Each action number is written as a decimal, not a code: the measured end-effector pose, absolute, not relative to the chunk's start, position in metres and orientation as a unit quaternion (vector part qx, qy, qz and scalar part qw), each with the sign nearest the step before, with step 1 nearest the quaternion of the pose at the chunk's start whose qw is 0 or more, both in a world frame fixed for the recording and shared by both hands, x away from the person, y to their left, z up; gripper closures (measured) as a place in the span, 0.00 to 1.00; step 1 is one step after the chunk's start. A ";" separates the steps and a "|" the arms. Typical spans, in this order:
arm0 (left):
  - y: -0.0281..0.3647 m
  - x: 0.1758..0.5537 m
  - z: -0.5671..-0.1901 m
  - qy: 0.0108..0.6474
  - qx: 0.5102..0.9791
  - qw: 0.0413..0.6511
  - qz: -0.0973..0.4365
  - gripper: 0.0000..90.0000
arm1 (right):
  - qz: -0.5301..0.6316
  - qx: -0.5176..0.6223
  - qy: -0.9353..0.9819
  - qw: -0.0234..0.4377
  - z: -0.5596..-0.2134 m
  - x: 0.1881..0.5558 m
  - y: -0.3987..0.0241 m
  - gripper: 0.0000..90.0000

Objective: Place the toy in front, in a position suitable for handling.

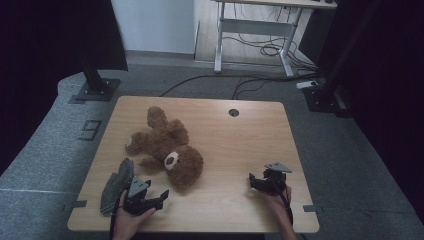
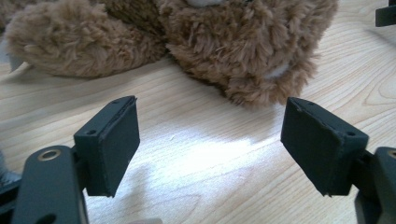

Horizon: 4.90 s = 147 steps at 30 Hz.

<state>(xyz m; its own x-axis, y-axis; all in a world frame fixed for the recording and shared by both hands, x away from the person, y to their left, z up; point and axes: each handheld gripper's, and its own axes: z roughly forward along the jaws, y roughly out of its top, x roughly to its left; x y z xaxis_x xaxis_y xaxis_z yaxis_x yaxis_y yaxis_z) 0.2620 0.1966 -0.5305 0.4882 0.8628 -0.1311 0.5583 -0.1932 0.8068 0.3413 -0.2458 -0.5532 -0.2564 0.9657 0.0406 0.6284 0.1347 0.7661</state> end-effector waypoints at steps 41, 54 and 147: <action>0.135 0.293 -0.520 0.441 0.781 0.396 0.199 0.04 | 0.484 0.336 0.799 0.119 -0.452 0.462 -0.026 0.21; 0.128 0.302 -0.531 0.465 0.769 0.393 0.193 0.14 | 0.477 0.342 0.809 0.028 -0.484 0.491 -0.002 0.56; 0.142 0.343 -0.457 0.252 0.825 0.448 0.235 0.79 | 0.682 0.324 0.637 0.154 -0.437 0.350 -0.149 0.85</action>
